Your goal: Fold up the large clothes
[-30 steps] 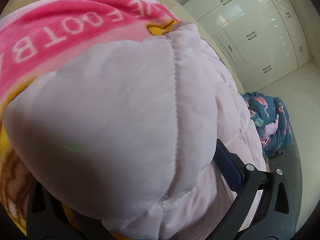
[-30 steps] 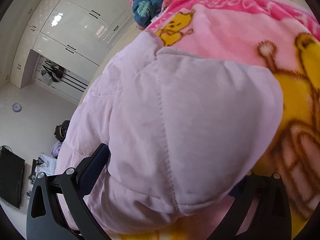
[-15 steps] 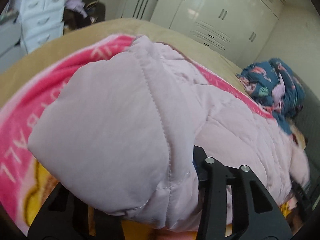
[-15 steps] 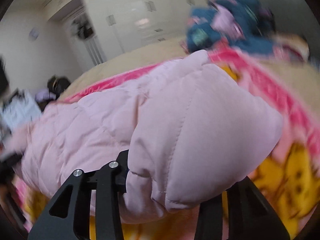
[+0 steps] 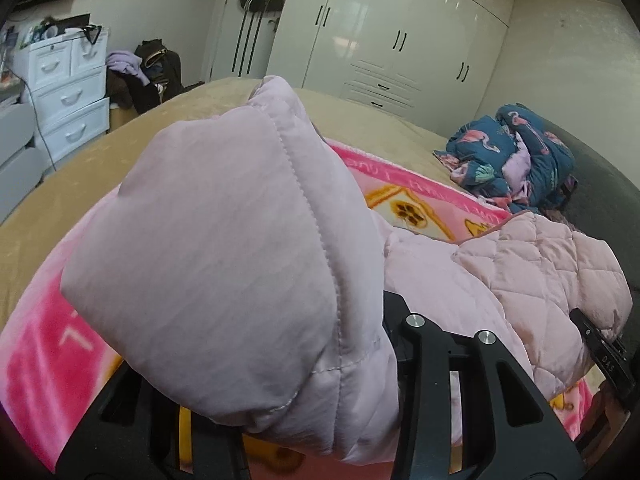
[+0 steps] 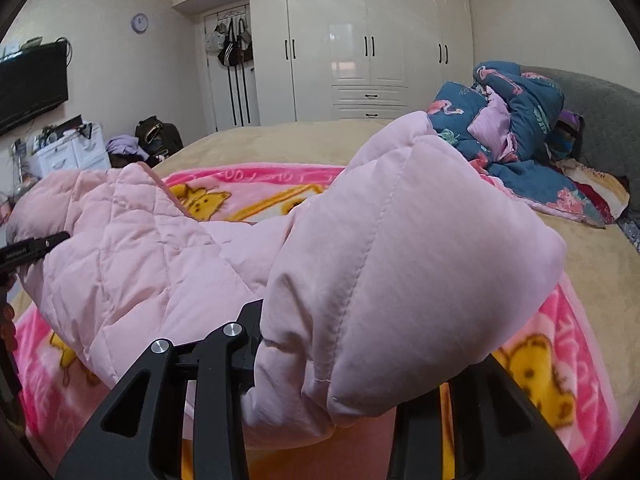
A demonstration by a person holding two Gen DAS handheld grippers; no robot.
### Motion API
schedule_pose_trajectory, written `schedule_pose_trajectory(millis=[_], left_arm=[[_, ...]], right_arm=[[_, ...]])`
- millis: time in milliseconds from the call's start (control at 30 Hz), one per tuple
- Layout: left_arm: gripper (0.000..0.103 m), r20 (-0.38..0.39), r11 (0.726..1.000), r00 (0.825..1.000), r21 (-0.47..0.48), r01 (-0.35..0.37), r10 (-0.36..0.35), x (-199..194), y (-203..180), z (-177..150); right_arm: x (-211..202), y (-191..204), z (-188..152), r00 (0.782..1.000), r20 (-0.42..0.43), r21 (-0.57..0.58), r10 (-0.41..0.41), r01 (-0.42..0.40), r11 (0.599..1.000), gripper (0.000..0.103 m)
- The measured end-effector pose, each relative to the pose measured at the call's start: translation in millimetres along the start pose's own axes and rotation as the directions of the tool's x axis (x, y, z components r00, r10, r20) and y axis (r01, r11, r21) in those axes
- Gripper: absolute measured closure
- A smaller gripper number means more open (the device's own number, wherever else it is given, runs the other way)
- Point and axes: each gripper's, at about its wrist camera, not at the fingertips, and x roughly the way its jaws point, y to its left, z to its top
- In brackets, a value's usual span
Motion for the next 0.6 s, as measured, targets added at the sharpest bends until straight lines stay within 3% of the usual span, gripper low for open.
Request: schedule_pose_trajectory(millis=[333, 600], left_arm=[[0.071, -0.011, 1.000, 1.000, 0.017, -0.007, 0.007, -42, 4, -32], [0.070, -0.045, 0.999, 0.998, 0.019, -0.032, 0.033, -50, 11, -55]], right_arm=[[-57, 14, -33, 1.000, 0.011, -0.016, 0.000, 0.000, 1.000, 0.070], [-65, 1, -51, 1.000, -0.016, 0.046, 0.000, 0.001, 0.999, 0.070]])
